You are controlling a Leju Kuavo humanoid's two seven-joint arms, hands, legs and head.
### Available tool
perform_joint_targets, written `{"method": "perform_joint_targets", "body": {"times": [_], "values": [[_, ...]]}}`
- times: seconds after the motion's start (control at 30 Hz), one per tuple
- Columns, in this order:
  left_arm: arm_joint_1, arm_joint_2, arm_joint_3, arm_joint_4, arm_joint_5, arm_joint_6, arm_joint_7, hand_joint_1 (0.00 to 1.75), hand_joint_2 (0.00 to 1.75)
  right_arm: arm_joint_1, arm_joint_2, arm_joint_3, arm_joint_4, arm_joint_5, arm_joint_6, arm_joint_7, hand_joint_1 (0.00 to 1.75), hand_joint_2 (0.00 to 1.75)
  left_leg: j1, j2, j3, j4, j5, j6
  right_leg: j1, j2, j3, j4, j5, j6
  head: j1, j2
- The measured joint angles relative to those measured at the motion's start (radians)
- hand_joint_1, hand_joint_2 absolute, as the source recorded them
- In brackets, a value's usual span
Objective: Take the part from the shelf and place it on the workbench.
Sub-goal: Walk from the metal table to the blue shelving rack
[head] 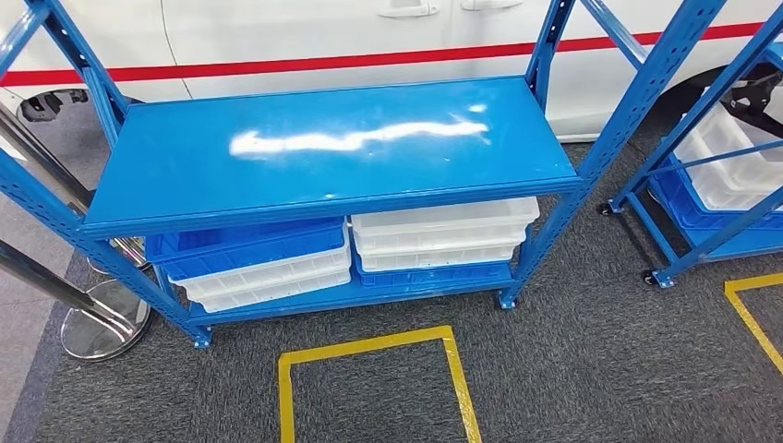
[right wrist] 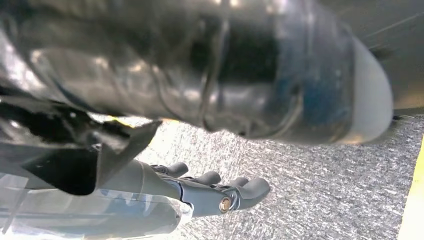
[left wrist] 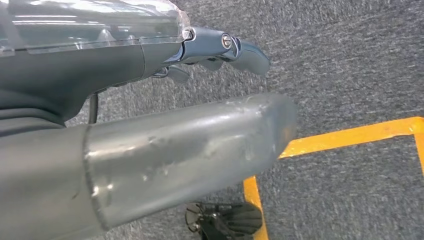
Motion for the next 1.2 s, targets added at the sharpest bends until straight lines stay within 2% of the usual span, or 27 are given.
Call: {"method": "perform_joint_targets", "body": {"times": [0.07, 0.1, 0.13, 0.2, 0.3, 0.37, 0.43, 0.47, 0.5, 0.53, 0.57, 0.6, 0.63, 0.67, 0.7, 0.8, 0.87, 0.93, 0.97, 1.0, 1.03, 1.1, 1.13, 1.17, 1.2], "values": [[0.003, -0.001, 0.000, 0.000, 0.002, 0.000, -0.001, 0.00, 0.00, 0.005, -0.002, 0.000, 0.000, 0.000, 0.000, 0.000, 0.00, 0.00, 0.000, -0.004, 0.024, 0.000, -0.018, -0.004, 0.000, -0.001, 0.014, -0.111, 0.109, -0.004, 0.000, 0.000], [0.003, -0.002, 0.000, 0.000, 0.003, 0.000, -0.002, 0.00, 0.00, 0.008, -0.003, 0.000, 0.000, 0.000, 0.000, 0.000, 0.00, 0.00, -0.001, -0.005, 0.034, 0.001, -0.026, -0.009, 0.002, -0.001, 0.029, -0.168, 0.149, -0.009, 0.000, 0.000], [0.003, -0.003, 0.000, 0.000, 0.003, -0.001, -0.003, 0.00, 0.00, 0.008, -0.004, 0.000, 0.000, 0.000, 0.000, 0.000, 0.00, 0.00, -0.002, -0.006, 0.039, 0.002, -0.033, -0.014, 0.005, -0.001, 0.043, -0.215, 0.170, -0.016, 0.000, 0.000], [0.002, -0.004, 0.000, 0.001, 0.004, -0.001, -0.004, 0.00, 0.00, 0.006, -0.005, 0.000, 0.000, 0.001, 0.000, 0.000, 0.00, 0.00, -0.003, -0.007, 0.042, 0.002, -0.040, -0.026, 0.010, 0.000, 0.051, -0.243, 0.165, -0.029, 0.000, 0.000], [0.002, -0.004, 0.000, 0.001, 0.004, -0.001, -0.004, 0.00, 0.00, 0.005, -0.004, 0.000, 0.000, 0.001, 0.000, 0.000, 0.00, 0.00, -0.003, -0.004, 0.042, 0.013, -0.056, -0.041, 0.004, -0.003, 0.064, -0.263, 0.164, -0.046, 0.000, 0.000], [0.002, -0.003, 0.000, 0.001, 0.004, -0.003, -0.004, 0.00, 0.00, 0.007, -0.004, 0.000, 0.000, 0.001, 0.000, 0.000, 0.00, 0.00, 0.002, 0.001, 0.002, 0.098, -0.103, -0.052, -0.001, -0.007, 0.073, -0.272, 0.163, -0.056, 0.000, 0.000], [0.003, -0.003, 0.000, 0.001, 0.005, -0.007, -0.005, 0.00, 0.00, 0.007, -0.004, 0.000, 0.000, 0.001, 0.000, 0.000, 0.00, 0.00, 0.008, 0.004, -0.068, 0.226, -0.151, -0.061, 0.000, -0.009, 0.076, -0.273, 0.155, -0.061, 0.000, 0.000], [0.003, -0.004, 0.000, 0.001, 0.005, -0.008, -0.007, 0.00, 0.00, 0.007, -0.004, 0.000, 0.000, 0.001, 0.000, 0.000, 0.00, 0.00, 0.010, 0.005, -0.091, 0.263, -0.153, -0.064, 0.000, -0.009, 0.080, -0.273, 0.149, -0.061, 0.000, 0.000], [0.004, -0.004, 0.000, 0.001, 0.005, -0.010, -0.009, 0.00, 0.00, 0.007, -0.004, 0.000, 0.000, 0.001, -0.001, 0.000, 0.00, 0.00, 0.012, 0.006, -0.097, 0.263, -0.134, -0.066, 0.000, -0.009, 0.086, -0.272, 0.143, -0.060, 0.000, 0.000], [0.005, -0.005, 0.000, 0.001, 0.005, -0.010, -0.010, 0.00, 0.00, 0.008, -0.004, 0.000, 0.000, 0.001, -0.001, 0.000, 0.00, 0.00, 0.014, 0.007, -0.082, 0.224, -0.099, -0.067, -0.001, -0.009, 0.095, -0.272, 0.136, -0.058, 0.000, 0.000], [0.006, -0.005, 0.000, 0.001, 0.005, -0.010, -0.012, 0.00, 0.00, 0.008, -0.004, 0.000, 0.000, 0.000, -0.002, 0.000, 0.00, 0.00, 0.015, 0.009, -0.054, 0.158, -0.055, -0.065, -0.001, -0.009, 0.105, -0.272, 0.130, -0.055, 0.000, 0.000], [0.005, -0.006, 0.000, 0.001, 0.005, -0.010, -0.012, 0.00, 0.00, 0.009, -0.004, 0.000, 0.000, 0.000, -0.002, 0.001, 0.00, 0.00, 0.014, 0.011, -0.025, 0.094, -0.028, -0.062, -0.001, -0.010, 0.114, -0.273, 0.123, -0.050, 0.000, 0.000], [0.005, -0.006, 0.000, 0.001, 0.005, -0.010, -0.013, 0.00, 0.00, 0.009, -0.004, 0.000, 0.000, -0.001, -0.004, 0.002, 0.00, 0.00, 0.011, 0.014, -0.001, 0.043, -0.016, -0.056, 0.000, -0.010, 0.120, -0.273, 0.118, -0.045, 0.000, 0.000], [0.004, -0.007, -0.001, 0.001, 0.005, -0.011, -0.014, 0.00, 0.00, 0.009, -0.004, 0.000, 0.000, -0.002, -0.006, 0.004, 0.00, 0.00, 0.008, 0.015, 0.013, 0.013, -0.015, -0.050, 0.000, -0.010, 0.124, -0.274, 0.115, -0.038, 0.000, 0.000], [0.004, -0.008, -0.001, 0.001, 0.004, -0.011, -0.015, 0.00, 0.00, 0.009, -0.003, 0.000, 0.000, -0.004, -0.009, 0.006, 0.00, 0.00, 0.005, 0.016, 0.018, 0.003, -0.024, -0.044, 0.002, -0.010, 0.127, -0.274, 0.116, -0.031, 0.000, 0.000], [0.008, -0.014, -0.006, 0.000, 0.005, -0.012, -0.016, 0.00, 0.00, 0.009, -0.002, -0.001, 0.000, -0.006, -0.015, 0.013, 0.00, 0.00, 0.007, 0.013, 0.040, -0.016, -0.024, -0.024, -0.001, -0.009, 0.132, -0.255, 0.111, -0.016, 0.000, 0.000], [0.009, -0.021, -0.010, -0.002, 0.007, -0.013, -0.015, 0.00, 0.00, 0.009, -0.002, -0.002, 0.000, -0.008, -0.017, 0.016, 0.00, 0.00, 0.010, 0.013, 0.056, -0.025, -0.025, -0.014, -0.003, -0.008, 0.092, -0.175, 0.074, -0.009, 0.000, 0.000], [0.009, -0.026, -0.015, -0.005, 0.010, -0.016, -0.013, 0.00, 0.00, 0.009, -0.002, -0.003, 0.000, -0.009, -0.018, 0.016, 0.00, 0.00, 0.008, 0.013, 0.063, -0.026, -0.032, -0.007, -0.002, -0.008, 0.013, -0.053, 0.025, -0.004, 0.000, 0.000], [0.011, -0.027, -0.018, -0.006, 0.012, -0.017, -0.011, 0.00, 0.00, 0.010, -0.002, -0.003, 0.000, -0.010, -0.018, 0.016, 0.00, 0.00, 0.008, 0.012, 0.068, -0.026, -0.037, -0.006, -0.002, -0.008, -0.021, -0.013, 0.016, -0.003, 0.000, 0.000], [0.012, -0.029, -0.020, -0.007, 0.013, -0.019, -0.009, 0.00, 0.00, 0.011, -0.002, -0.003, 0.000, -0.010, -0.018, 0.016, 0.00, 0.00, 0.007, 0.011, 0.076, -0.026, -0.044, -0.006, -0.002, -0.008, -0.040, -0.004, 0.028, -0.003, 0.000, 0.000], [0.015, -0.031, -0.022, -0.008, 0.014, -0.019, -0.008, 0.00, 0.00, 0.012, -0.002, -0.003, 0.000, -0.010, -0.018, 0.017, 0.00, 0.00, 0.007, 0.009, 0.086, -0.026, -0.051, -0.008, -0.002, -0.008, -0.042, -0.031, 0.063, -0.005, 0.000, 0.000], [0.019, -0.035, -0.024, -0.009, 0.018, -0.020, -0.006, 0.00, 0.00, 0.016, -0.002, -0.003, 0.000, -0.010, -0.018, 0.018, 0.00, 0.00, 0.007, 0.006, 0.107, -0.026, -0.066, -0.013, 0.000, -0.007, -0.008, -0.152, 0.159, -0.015, 0.000, 0.000], [0.020, -0.037, -0.024, -0.009, 0.019, -0.020, -0.006, 0.00, 0.00, 0.017, -0.002, -0.003, 0.000, -0.010, -0.018, 0.018, 0.00, 0.00, 0.006, 0.005, 0.113, -0.025, -0.074, -0.017, 0.003, -0.008, 0.006, -0.205, 0.178, -0.020, 0.000, 0.000], [0.020, -0.039, -0.024, -0.009, 0.021, -0.020, -0.006, 0.00, 0.00, 0.017, -0.003, -0.003, 0.000, -0.010, -0.018, 0.018, 0.00, 0.00, 0.005, 0.005, 0.114, -0.024, -0.080, -0.023, 0.006, -0.007, 0.014, -0.235, 0.188, -0.026, 0.001, 0.000], [0.020, -0.040, -0.025, -0.010, 0.022, -0.020, -0.006, 0.00, 0.00, 0.017, -0.003, -0.003, 0.000, -0.010, -0.018, 0.019, 0.00, 0.00, 0.004, 0.005, 0.116, -0.021, -0.083, -0.029, 0.009, -0.007, 0.015, -0.244, 0.184, -0.031, 0.001, 0.000]]}}
